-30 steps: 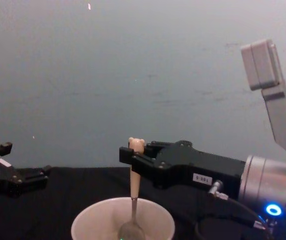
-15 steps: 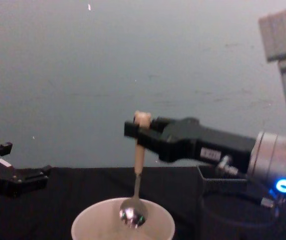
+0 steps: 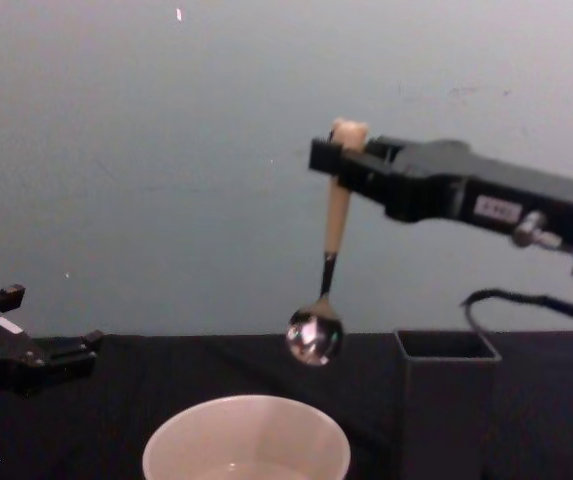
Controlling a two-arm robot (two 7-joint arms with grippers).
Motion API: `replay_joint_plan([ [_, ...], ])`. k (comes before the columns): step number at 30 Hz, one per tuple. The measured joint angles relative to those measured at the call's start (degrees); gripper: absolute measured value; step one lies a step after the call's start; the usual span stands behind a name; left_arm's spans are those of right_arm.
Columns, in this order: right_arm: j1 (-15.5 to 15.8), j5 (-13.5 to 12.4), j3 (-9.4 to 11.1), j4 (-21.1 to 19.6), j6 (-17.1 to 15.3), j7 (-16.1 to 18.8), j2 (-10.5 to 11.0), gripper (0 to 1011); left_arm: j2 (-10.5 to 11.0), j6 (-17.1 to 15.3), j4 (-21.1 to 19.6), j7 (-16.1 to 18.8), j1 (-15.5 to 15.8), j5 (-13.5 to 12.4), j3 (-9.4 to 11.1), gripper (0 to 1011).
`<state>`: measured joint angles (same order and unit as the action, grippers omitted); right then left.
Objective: Pick up the stirring spoon with one hand, stir inside the cup, then place it back in its original position.
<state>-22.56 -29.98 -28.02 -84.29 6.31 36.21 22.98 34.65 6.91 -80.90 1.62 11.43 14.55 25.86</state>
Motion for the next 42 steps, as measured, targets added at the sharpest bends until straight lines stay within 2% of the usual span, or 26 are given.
replay_joint_plan([
  [16,2.78,-2.46,5.38,-5.13,-0.15,-1.87,6.04,212,0.0,0.0,0.0,0.0,0.0,0.0,0.0,1001],
  [21,3.34,-2.61,6.12,-5.15,-0.32,-2.07,7.05,212,0.0,0.0,0.0,0.0,0.0,0.0,0.0,1001],
  [29,3.05,-2.26,6.15,-2.78,-0.74,-1.92,7.33,212,0.0,0.0,0.0,0.0,0.0,0.0,0.0,1001],
  [36,2.12,-1.88,5.0,-0.12,-1.05,-0.77,6.65,212,0.0,0.0,0.0,0.0,0.0,0.0,0.0,1001],
  [42,1.46,-1.83,3.81,2.23,-2.58,-0.06,6.16,212,0.0,0.0,0.0,0.0,0.0,0.0,0.0,1001],
])
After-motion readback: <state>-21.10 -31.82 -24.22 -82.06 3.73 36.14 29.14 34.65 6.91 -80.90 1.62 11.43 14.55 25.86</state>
